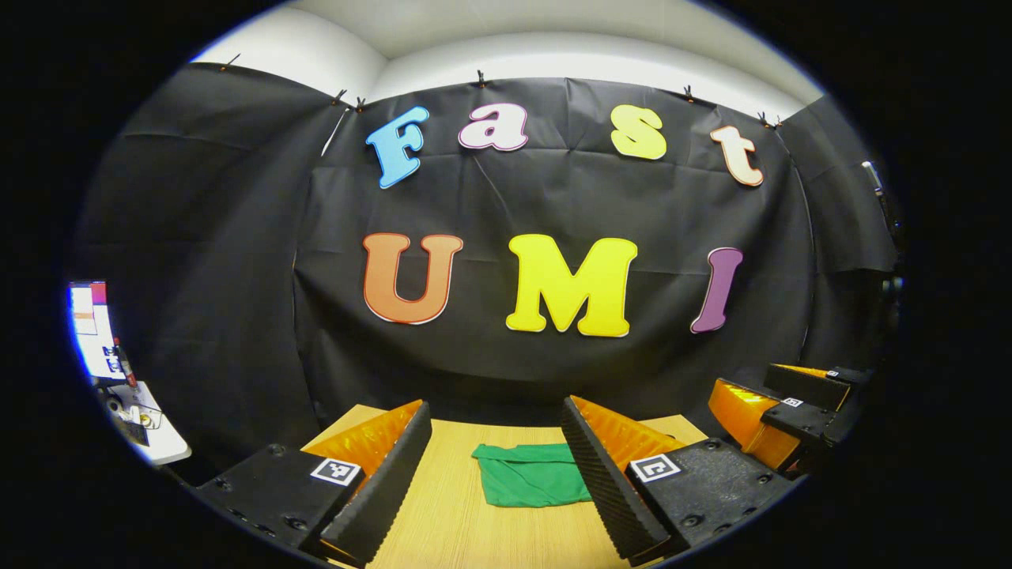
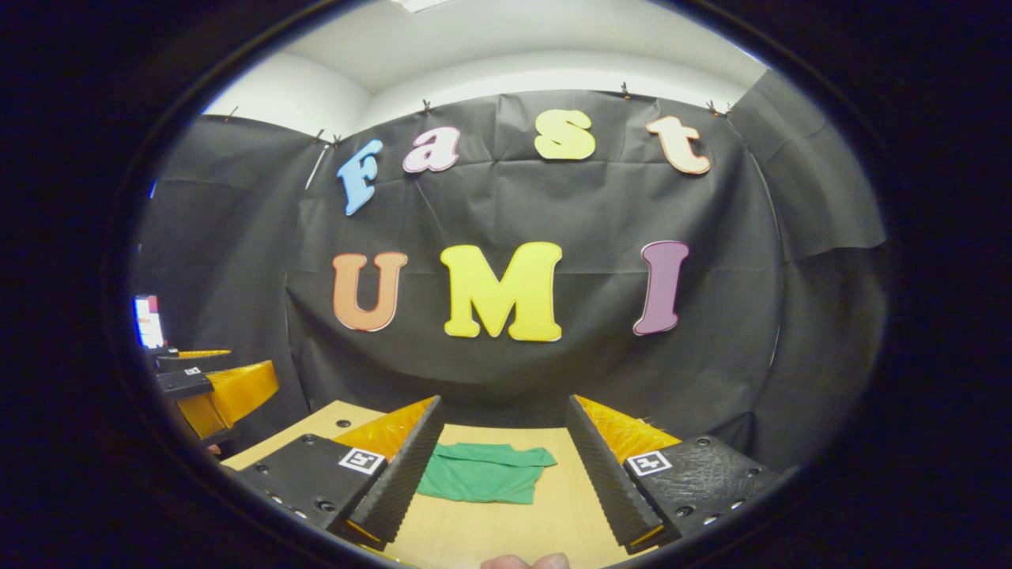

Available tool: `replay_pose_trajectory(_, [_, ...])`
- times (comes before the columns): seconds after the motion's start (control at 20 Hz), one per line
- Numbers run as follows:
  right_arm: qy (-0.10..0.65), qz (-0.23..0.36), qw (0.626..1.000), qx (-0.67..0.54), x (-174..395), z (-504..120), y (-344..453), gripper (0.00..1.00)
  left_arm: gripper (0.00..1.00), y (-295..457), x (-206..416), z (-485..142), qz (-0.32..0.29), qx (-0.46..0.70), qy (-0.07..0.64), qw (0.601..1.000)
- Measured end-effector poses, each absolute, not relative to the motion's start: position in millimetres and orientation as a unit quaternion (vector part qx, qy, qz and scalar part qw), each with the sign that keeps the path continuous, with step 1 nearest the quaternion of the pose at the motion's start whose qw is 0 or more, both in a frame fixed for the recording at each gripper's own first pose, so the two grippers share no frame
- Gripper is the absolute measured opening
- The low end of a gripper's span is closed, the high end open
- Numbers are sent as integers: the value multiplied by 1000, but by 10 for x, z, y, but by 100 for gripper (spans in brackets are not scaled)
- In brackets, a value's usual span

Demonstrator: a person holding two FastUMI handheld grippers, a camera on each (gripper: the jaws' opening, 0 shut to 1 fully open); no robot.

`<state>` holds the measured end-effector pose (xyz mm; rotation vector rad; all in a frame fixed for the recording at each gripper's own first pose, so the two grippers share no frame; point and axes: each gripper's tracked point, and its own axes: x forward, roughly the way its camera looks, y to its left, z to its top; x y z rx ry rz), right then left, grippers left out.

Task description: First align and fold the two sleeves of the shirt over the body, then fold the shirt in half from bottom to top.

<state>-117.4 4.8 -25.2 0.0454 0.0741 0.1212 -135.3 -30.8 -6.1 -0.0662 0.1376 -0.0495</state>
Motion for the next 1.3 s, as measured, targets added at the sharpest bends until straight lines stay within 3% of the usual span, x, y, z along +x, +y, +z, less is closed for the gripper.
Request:
replay_pose_trajectory(0.25, [33,66,997,17,-1394,-285,-13,96,100,-318,-1665,-73,-12,-20,73,997])
replay_pose_trajectory(0.65, [14,35,999,18,-1466,-60,-78,95,100,-391,-1498,137,-42,-29,55,997])
replay_pose_trajectory(1.3, [32,26,999,29,-1285,-197,-39,95,100,-315,-1282,37,-44,-26,60,997])
